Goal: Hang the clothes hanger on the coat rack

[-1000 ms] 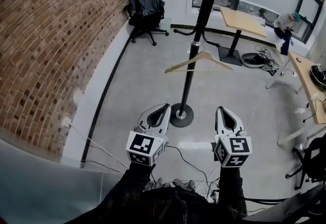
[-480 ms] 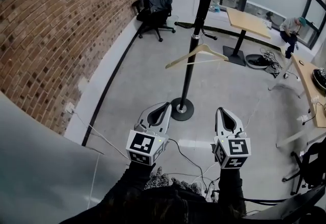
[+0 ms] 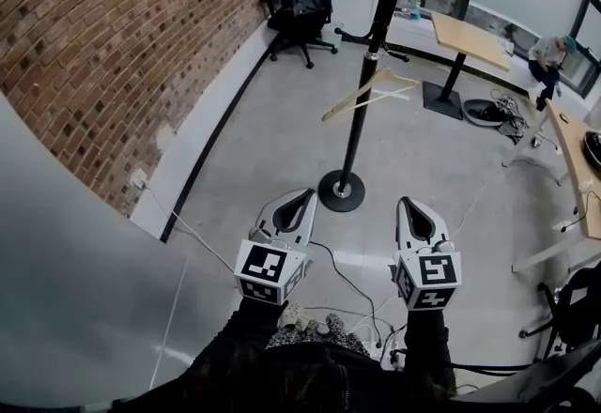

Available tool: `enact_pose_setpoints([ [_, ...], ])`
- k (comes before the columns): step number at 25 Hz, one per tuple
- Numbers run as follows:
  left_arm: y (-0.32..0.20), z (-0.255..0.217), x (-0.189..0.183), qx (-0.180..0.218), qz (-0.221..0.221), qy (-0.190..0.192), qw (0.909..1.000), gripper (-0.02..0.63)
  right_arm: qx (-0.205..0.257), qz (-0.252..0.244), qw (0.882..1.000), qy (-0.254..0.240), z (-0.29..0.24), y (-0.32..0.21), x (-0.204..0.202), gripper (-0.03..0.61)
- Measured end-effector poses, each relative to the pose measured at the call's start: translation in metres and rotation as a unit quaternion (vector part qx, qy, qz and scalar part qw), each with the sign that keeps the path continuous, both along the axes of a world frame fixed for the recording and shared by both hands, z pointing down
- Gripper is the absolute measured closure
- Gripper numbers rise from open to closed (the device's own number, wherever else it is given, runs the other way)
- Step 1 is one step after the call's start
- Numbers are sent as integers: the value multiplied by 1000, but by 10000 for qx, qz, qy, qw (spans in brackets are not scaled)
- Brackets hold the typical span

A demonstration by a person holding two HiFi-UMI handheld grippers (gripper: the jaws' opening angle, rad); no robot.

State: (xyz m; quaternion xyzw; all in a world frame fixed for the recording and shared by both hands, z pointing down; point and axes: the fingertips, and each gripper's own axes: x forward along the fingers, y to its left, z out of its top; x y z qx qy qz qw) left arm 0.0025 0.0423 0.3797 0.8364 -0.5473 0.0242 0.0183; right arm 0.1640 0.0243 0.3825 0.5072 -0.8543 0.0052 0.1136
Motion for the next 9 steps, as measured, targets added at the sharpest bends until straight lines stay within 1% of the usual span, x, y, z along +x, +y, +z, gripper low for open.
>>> enact_pose_setpoints([
  [4,10,2,-3,-31,-47,16,10000,606,74,50,9999,114,-1,8,4,569],
  [9,18,4,-6,-38,-97,46,9999,606,83,73,9999,110,-4,15,4,569],
])
